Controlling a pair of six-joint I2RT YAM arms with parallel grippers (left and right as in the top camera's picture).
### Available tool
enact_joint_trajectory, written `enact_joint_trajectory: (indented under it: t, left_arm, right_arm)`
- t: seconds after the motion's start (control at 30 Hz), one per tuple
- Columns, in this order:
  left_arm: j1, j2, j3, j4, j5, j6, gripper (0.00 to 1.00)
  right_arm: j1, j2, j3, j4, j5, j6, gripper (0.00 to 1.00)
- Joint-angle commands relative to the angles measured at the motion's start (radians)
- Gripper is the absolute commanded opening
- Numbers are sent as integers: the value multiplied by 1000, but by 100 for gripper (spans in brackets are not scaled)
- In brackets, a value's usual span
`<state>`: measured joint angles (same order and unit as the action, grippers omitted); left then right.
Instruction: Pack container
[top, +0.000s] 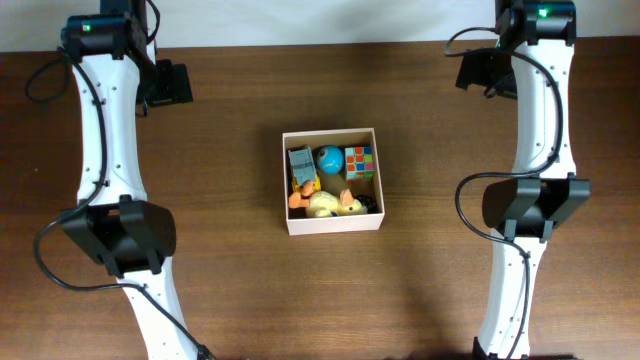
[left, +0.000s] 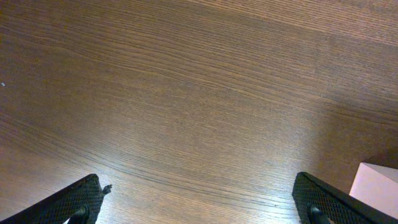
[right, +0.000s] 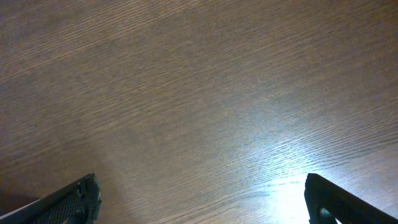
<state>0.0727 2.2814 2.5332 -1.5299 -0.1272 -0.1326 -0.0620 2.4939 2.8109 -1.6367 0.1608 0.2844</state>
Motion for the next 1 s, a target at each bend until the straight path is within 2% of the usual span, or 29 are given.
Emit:
enact_joint_trajectory:
  t: [0.0,0.07,0.2,0.4,0.53,0.83,0.97]
  left_arm:
    - [3,-25,13,-5,1,-10,99]
    - [3,-60,13,-3,-30,-9,99]
    - [2,-198,0,46,42,-10,99]
    - [-7,-492,-176,362,20,-8,99]
    - [-7,-705,-428,571,-34,-8,99]
    - [-6,-1248,-1256,1091,-61,-8,99]
    - [-7,-1449,-1578,1254,-34,-8,99]
  right_arm:
    - [3,15,4,3,16,6,99]
    - [3,15,4,3,16,6,99]
    - [3,15,4,2,16,6,99]
    - [3,15,4,3,16,6,99]
    - [3,15,4,3,16,6,99]
    - [3,15,4,3,16,6,99]
    - [3,15,4,3,16,6,99]
